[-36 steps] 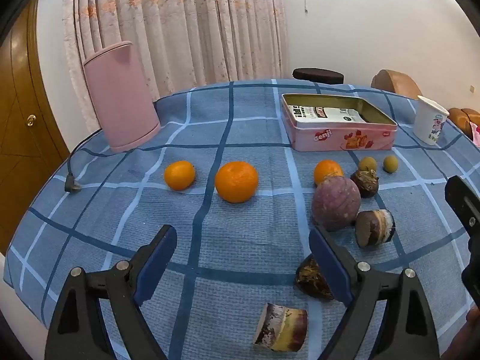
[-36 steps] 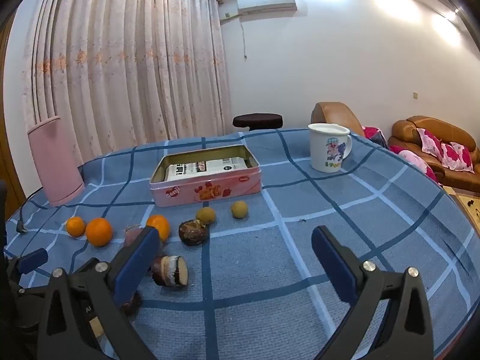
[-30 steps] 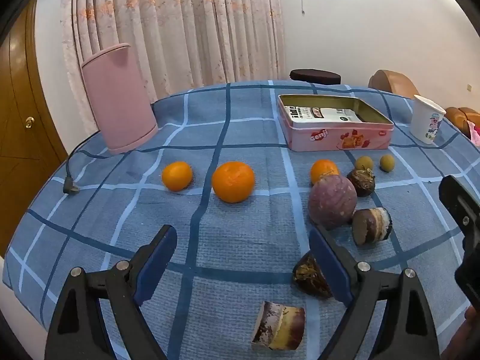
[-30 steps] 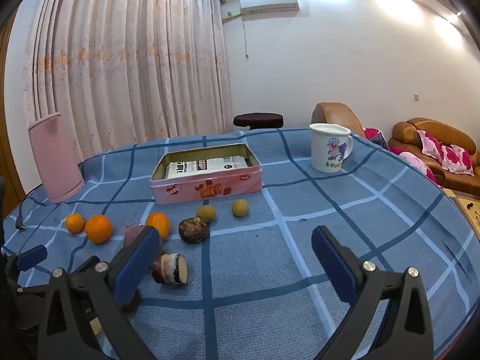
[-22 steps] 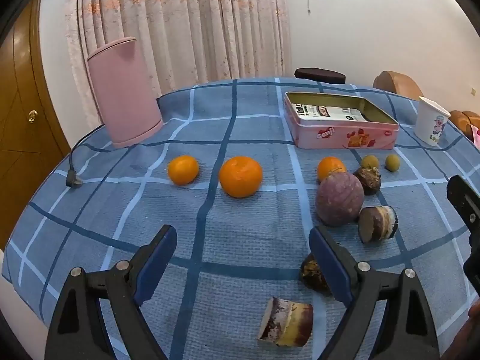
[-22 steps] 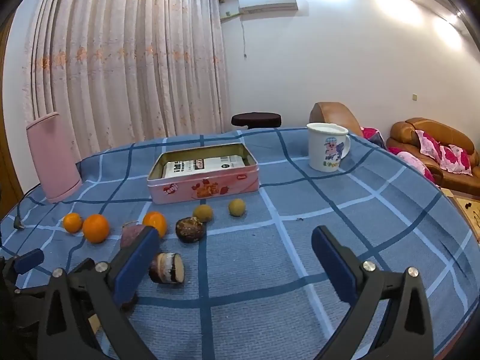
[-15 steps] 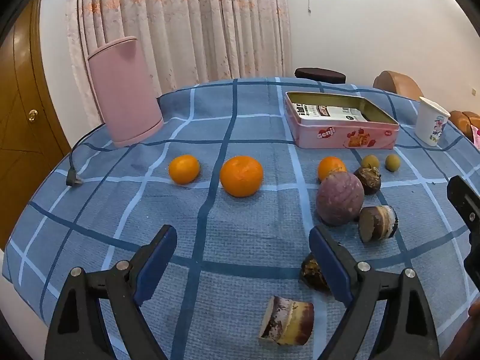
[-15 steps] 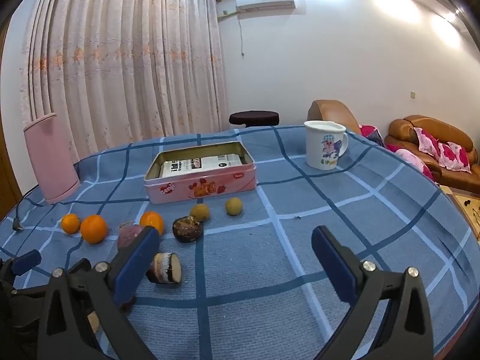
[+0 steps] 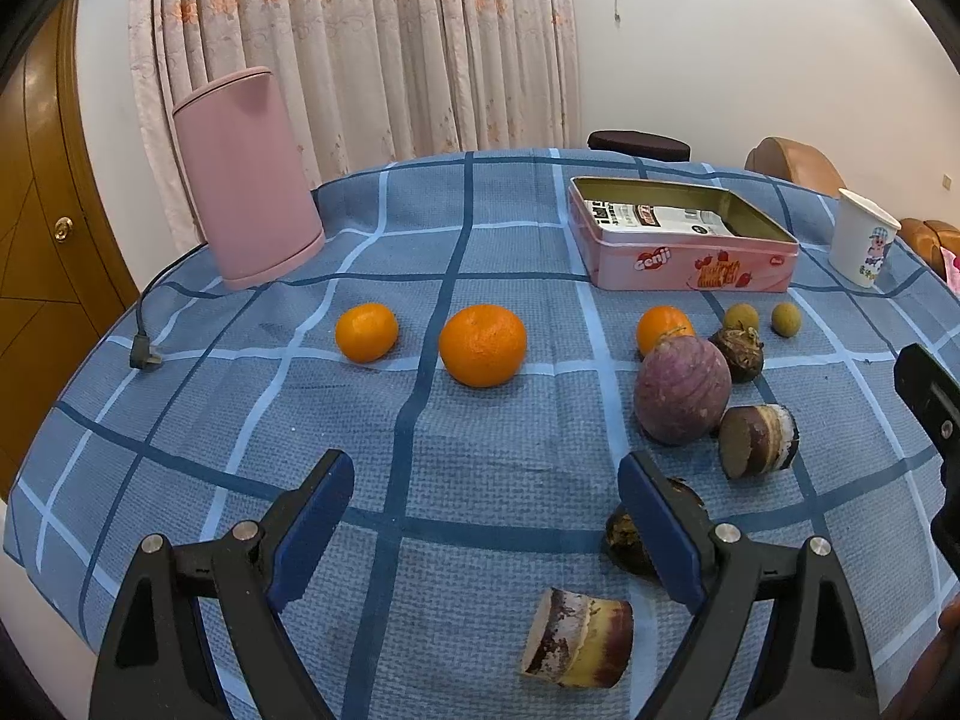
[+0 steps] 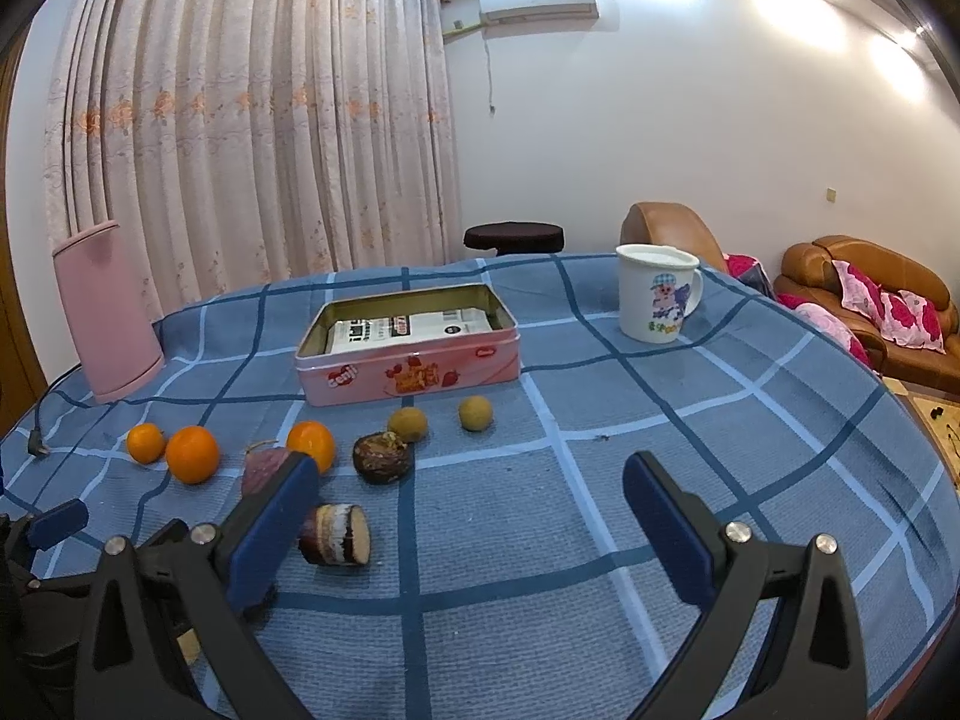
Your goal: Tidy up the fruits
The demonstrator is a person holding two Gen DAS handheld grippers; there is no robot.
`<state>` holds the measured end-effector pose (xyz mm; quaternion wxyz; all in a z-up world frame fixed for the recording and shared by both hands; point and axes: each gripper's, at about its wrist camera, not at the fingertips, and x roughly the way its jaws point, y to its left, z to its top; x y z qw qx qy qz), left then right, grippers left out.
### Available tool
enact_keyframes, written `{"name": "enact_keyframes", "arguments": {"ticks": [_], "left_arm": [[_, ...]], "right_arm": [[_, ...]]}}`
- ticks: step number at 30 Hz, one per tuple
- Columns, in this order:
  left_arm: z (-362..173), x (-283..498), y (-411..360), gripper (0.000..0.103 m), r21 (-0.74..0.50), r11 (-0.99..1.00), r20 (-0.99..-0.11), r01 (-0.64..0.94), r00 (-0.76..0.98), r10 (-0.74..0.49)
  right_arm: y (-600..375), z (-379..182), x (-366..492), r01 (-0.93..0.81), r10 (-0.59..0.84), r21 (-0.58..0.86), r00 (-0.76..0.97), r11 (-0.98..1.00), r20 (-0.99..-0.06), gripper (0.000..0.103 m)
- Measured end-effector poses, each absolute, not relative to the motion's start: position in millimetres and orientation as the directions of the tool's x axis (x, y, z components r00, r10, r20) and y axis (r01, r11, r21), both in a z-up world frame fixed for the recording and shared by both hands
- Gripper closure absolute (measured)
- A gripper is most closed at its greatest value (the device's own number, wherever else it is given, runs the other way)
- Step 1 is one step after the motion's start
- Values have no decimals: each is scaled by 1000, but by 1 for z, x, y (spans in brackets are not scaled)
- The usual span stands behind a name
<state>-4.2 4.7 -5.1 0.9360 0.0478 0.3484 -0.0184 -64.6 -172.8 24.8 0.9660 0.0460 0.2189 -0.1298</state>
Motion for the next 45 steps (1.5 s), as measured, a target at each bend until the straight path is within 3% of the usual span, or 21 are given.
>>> {"name": "enact_keyframes", "arguments": {"ticks": [45], "left_arm": [[-11, -7, 4, 12, 75, 994, -668, 75, 745, -6]], "right_arm": [[-166, 22, -66, 265, -224, 31, 868, 964, -443, 0]]}}
